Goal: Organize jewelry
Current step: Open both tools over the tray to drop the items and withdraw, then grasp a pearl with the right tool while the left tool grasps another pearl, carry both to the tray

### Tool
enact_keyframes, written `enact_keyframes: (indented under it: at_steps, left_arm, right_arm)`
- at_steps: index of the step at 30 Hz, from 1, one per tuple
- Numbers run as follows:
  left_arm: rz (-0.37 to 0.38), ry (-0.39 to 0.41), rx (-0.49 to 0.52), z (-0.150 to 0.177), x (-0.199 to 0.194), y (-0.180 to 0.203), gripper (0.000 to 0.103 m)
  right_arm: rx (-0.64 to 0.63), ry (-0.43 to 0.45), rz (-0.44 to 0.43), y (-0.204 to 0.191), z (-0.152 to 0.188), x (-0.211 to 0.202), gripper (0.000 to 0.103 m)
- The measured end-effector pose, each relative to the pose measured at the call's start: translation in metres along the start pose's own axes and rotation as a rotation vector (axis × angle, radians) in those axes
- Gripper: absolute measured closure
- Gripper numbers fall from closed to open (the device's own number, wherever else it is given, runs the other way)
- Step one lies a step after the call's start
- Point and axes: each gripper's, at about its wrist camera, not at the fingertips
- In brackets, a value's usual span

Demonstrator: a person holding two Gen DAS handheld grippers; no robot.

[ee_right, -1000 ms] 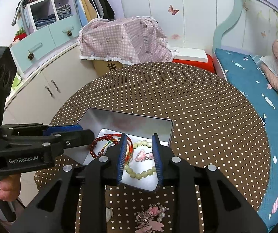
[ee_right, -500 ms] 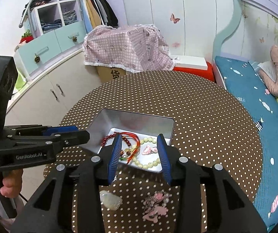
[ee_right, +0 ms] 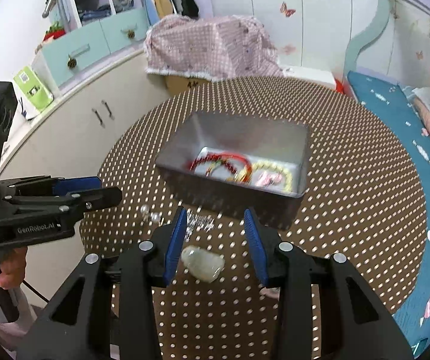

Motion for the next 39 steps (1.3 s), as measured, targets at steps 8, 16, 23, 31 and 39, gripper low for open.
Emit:
enact_keyframes:
  at_steps: [8, 16, 23, 31, 39]
  left_arm:
    - [-0.054, -0.002, 0.063, 0.006, 0.028, -0.002, 0.057]
    - [0.033, -0.001, 0.105, -0.001, 0.049, -0.009, 0.075]
    - [0.082, 0.001, 0.095, -0.005, 0.05, -0.016, 0.094]
    - [0.108, 0.007, 0.018, -0.001, 0.041, -0.039, 0.094]
    - [0.161, 0.037, -0.019, 0.0, 0.025, -0.047, 0.094]
  right_arm:
    - [-0.072, -0.068, -0.047, -0.022, 0.007, 0.028, 0.065]
    - [-0.129, -0.121, -0.077, -0.036, 0.005, 0.05, 0.066]
    - [-0.179, -0.126, -0.088, -0.042, 0.004, 0.057, 0.067]
    - [-0.253, -0.134, -0.061, -0.058, 0.001, 0.074, 0.08]
    - [-0.221, -0.149, -0.065, -0.05, 0.004, 0.075, 0.094]
Point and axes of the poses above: each gripper's, at about its wrist camera, not at the fingertips, and x roughly the way its jaws point, y to its right, z to its underside, and after that the axes turned 1 degree about -x, right-handed
